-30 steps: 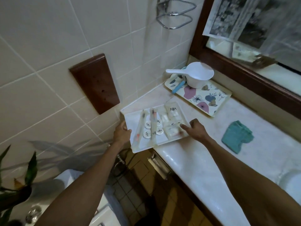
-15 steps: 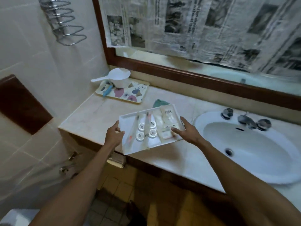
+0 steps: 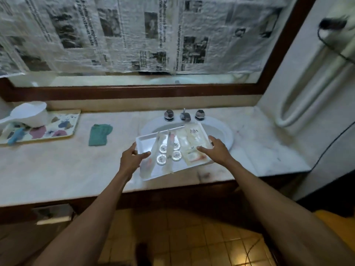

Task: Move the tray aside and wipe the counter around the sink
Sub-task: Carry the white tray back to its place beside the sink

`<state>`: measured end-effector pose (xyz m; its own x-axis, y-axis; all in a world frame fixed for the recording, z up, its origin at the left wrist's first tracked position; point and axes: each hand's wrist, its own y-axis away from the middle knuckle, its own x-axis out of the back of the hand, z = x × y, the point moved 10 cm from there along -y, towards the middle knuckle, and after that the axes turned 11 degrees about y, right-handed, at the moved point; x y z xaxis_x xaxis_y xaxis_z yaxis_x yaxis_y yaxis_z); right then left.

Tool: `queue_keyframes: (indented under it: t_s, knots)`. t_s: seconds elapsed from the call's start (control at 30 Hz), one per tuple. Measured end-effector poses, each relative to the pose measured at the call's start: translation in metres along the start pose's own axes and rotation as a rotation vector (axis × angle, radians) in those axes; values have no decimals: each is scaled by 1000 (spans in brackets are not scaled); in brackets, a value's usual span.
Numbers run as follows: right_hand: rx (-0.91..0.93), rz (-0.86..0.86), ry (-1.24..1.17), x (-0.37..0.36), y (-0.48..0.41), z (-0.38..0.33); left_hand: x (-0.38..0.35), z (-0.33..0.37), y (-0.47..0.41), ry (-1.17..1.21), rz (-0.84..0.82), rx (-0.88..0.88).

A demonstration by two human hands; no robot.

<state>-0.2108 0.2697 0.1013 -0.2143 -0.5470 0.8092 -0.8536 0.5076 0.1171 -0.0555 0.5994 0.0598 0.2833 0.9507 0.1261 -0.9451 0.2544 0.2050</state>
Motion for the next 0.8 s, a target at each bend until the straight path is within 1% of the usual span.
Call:
queue_keyframes:
  t_s: [0.13, 0.2, 0.37, 0.53, 0.67, 0.8]
  knots:
    - [-114, 68, 4, 39, 4, 59, -70, 20, -3, -39, -112, -25]
    - [-169, 89, -1, 50, -1, 85, -99, 30, -7, -60, -142, -34]
    - [-241, 140, 4, 77, -21, 124, -163, 44, -46, -84, -206, -20]
    - [-306, 170, 26, 101, -61, 155, -222, 63, -95, -106, -262, -28]
    - [-368, 221, -6, 124, -88, 175, -270, 80, -133, -154, -342, -30]
    - [-429, 268, -32, 147, -108, 198, -320, 99, -158, -149, -401, -36]
